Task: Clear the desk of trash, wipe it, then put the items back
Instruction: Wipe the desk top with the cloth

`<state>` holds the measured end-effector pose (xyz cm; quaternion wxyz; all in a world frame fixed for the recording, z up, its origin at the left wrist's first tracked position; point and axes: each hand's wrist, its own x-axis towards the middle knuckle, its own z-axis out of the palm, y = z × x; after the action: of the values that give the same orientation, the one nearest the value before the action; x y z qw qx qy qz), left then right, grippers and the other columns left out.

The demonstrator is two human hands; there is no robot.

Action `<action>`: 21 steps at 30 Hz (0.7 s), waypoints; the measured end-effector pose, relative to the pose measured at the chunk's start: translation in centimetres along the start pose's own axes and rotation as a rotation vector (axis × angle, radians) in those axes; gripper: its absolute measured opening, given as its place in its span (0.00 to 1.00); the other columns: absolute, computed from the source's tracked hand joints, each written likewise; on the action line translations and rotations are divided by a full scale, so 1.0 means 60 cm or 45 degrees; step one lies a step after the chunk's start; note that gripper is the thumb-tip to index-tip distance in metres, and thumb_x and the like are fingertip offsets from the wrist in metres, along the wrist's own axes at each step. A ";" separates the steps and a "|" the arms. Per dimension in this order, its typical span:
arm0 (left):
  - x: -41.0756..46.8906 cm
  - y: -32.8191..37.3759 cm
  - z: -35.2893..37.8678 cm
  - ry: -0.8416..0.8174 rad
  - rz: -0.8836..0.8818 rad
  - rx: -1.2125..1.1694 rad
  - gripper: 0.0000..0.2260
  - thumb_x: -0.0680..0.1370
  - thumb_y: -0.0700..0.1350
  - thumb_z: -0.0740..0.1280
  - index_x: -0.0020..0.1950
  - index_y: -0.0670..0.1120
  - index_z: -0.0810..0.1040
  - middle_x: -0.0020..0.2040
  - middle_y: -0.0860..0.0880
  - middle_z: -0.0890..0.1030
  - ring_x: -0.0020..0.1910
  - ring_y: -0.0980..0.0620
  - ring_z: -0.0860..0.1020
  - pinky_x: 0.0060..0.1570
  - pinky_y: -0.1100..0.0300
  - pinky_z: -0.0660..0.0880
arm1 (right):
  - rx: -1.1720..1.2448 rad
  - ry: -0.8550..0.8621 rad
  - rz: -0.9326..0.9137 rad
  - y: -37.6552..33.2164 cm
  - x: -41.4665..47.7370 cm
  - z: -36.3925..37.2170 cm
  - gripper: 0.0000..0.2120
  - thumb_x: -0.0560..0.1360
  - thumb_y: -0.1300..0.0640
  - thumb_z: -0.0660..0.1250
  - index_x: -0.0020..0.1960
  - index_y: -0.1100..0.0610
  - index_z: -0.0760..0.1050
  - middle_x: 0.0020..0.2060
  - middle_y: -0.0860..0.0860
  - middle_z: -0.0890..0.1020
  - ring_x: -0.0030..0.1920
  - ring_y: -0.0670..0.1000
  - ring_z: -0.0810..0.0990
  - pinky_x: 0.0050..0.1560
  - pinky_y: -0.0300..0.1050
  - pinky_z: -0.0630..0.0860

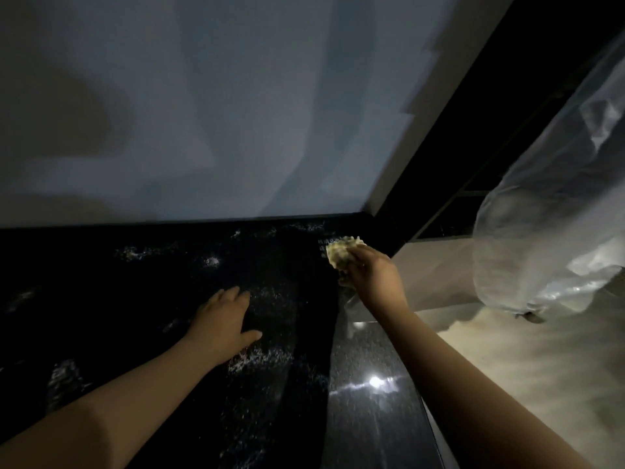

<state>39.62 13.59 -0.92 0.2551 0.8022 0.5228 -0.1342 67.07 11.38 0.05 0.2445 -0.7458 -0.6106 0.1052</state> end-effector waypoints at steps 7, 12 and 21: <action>0.091 -0.013 0.001 -0.024 -0.107 0.100 0.53 0.67 0.72 0.65 0.79 0.50 0.39 0.78 0.48 0.36 0.77 0.41 0.38 0.74 0.41 0.45 | 0.073 -0.048 0.022 0.040 0.129 0.056 0.14 0.75 0.62 0.62 0.58 0.58 0.79 0.54 0.55 0.82 0.54 0.56 0.80 0.51 0.42 0.75; 0.132 -0.025 0.011 -0.065 -0.139 0.142 0.62 0.59 0.76 0.67 0.77 0.51 0.33 0.76 0.48 0.31 0.75 0.39 0.34 0.73 0.38 0.41 | 0.089 -0.117 0.236 0.068 0.192 0.119 0.17 0.79 0.55 0.61 0.66 0.51 0.74 0.61 0.46 0.78 0.60 0.49 0.77 0.49 0.29 0.73; 0.140 -0.029 0.029 -0.089 -0.149 0.181 0.62 0.59 0.75 0.68 0.77 0.51 0.33 0.76 0.48 0.29 0.75 0.40 0.32 0.73 0.37 0.43 | -0.193 -0.297 0.227 0.057 0.212 0.199 0.25 0.83 0.49 0.50 0.78 0.55 0.54 0.77 0.56 0.53 0.77 0.58 0.48 0.76 0.52 0.45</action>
<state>41.65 19.67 -6.88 0.2073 0.7813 0.5486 -0.2136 67.52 25.97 -10.08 0.1046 -0.7962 -0.5724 0.1661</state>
